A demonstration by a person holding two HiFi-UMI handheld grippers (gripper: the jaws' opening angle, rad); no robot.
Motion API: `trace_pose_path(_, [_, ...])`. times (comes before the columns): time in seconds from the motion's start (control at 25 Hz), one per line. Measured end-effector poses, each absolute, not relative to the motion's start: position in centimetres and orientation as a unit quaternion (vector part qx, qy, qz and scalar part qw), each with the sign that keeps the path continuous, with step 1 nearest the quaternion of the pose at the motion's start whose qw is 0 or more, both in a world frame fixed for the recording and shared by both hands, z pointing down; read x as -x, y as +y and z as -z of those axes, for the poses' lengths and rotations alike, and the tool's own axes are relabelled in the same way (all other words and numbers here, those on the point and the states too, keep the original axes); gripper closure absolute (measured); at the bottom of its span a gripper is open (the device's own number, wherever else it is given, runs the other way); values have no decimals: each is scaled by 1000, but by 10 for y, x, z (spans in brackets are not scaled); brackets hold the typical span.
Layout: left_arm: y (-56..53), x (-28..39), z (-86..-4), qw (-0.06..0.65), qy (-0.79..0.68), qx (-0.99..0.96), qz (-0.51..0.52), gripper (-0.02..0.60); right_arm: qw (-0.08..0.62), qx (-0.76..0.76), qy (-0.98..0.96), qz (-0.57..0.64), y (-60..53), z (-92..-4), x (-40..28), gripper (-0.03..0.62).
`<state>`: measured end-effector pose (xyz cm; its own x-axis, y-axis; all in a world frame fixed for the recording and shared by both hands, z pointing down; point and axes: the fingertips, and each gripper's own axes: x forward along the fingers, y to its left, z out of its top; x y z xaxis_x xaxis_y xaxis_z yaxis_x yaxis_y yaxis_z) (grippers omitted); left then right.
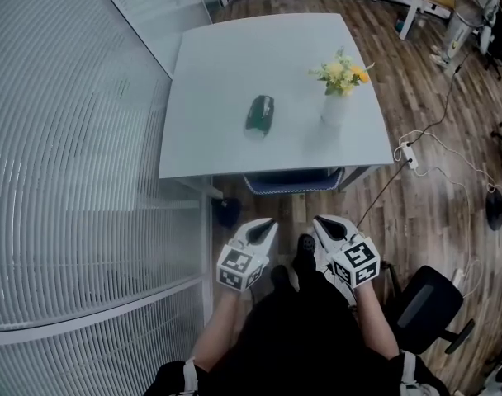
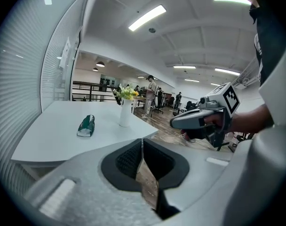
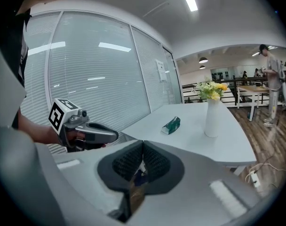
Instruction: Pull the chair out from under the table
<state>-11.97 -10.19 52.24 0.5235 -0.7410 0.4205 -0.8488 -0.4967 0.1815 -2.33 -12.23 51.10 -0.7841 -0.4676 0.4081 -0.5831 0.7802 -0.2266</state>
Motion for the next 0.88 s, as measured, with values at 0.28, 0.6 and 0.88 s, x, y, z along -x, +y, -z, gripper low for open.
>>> trace_pose_path(0.28, [-150,119,-531,194,-481,-837,-176,568,181,-250,-933,-183,-175,-523,22,568])
trace_pose_path(0.6, [-176,117,-550,195,-500,-820,-199,546,215,-204,-939,-176,-202,-549,23,517])
trace_pose_path(0.88, [-181,123,-566,210,-502,-812,-214,512,250,-184,-936,-168,-207,-564,30,494])
